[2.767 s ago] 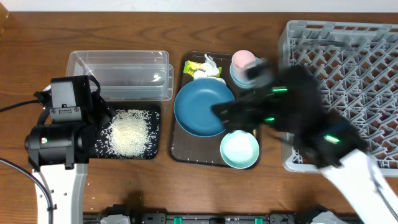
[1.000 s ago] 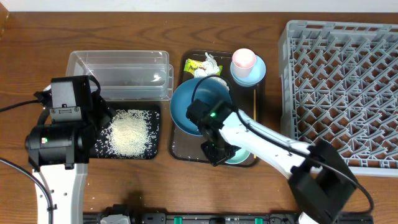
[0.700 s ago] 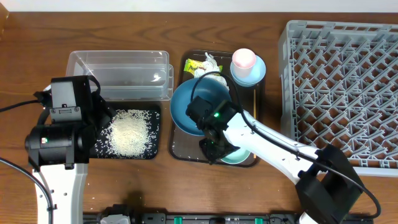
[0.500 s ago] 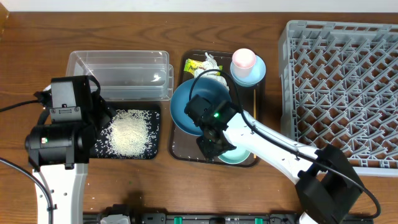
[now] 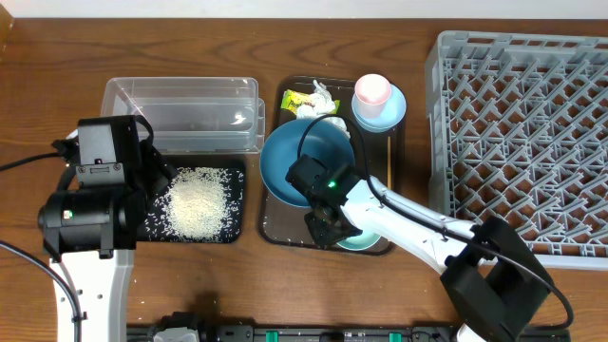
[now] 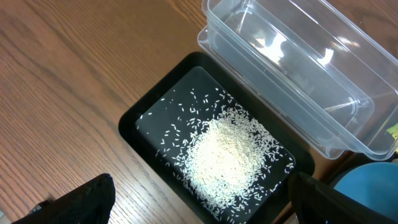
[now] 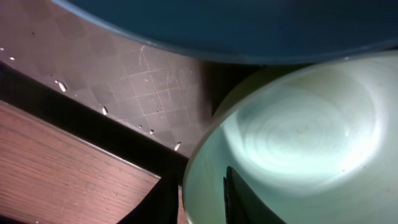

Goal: Sort waste into correct bins and load items into the dishwasher rack
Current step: 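Grasp the light green bowl rim with the right gripper and lift, then carry the green bowl right and lower it into the dish rack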

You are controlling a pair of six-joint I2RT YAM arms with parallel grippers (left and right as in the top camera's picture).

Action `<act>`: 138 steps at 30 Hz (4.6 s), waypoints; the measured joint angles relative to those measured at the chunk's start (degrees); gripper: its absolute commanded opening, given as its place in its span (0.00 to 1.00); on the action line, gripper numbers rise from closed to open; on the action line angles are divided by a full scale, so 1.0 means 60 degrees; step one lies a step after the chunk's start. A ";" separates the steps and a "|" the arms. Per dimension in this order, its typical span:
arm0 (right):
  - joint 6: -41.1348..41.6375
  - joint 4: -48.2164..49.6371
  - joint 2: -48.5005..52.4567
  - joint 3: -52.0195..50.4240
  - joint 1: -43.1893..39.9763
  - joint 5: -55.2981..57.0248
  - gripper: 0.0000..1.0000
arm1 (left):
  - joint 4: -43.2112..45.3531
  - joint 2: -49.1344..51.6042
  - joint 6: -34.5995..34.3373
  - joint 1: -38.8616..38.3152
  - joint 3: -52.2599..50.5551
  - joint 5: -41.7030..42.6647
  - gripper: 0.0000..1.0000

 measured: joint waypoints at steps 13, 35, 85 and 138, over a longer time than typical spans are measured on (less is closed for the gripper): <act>0.0284 0.0452 0.0000 -0.0011 0.0648 0.0073 0.24 | 0.0000 0.0000 0.0004 0.0000 0.0000 0.0004 0.91; 0.0681 0.0710 0.0000 -0.0091 0.0809 0.0940 0.19 | 0.0000 0.0000 0.0004 0.0000 0.0000 0.0000 0.91; -0.4543 -0.0437 -0.4852 0.1005 -1.2874 -0.6309 0.01 | 0.0000 0.0000 0.0000 0.0000 0.0000 0.0004 0.91; -0.4098 0.1035 0.0801 0.0973 -1.8025 -1.0094 0.45 | -0.0004 0.0000 0.0004 0.0000 0.0000 0.0000 0.91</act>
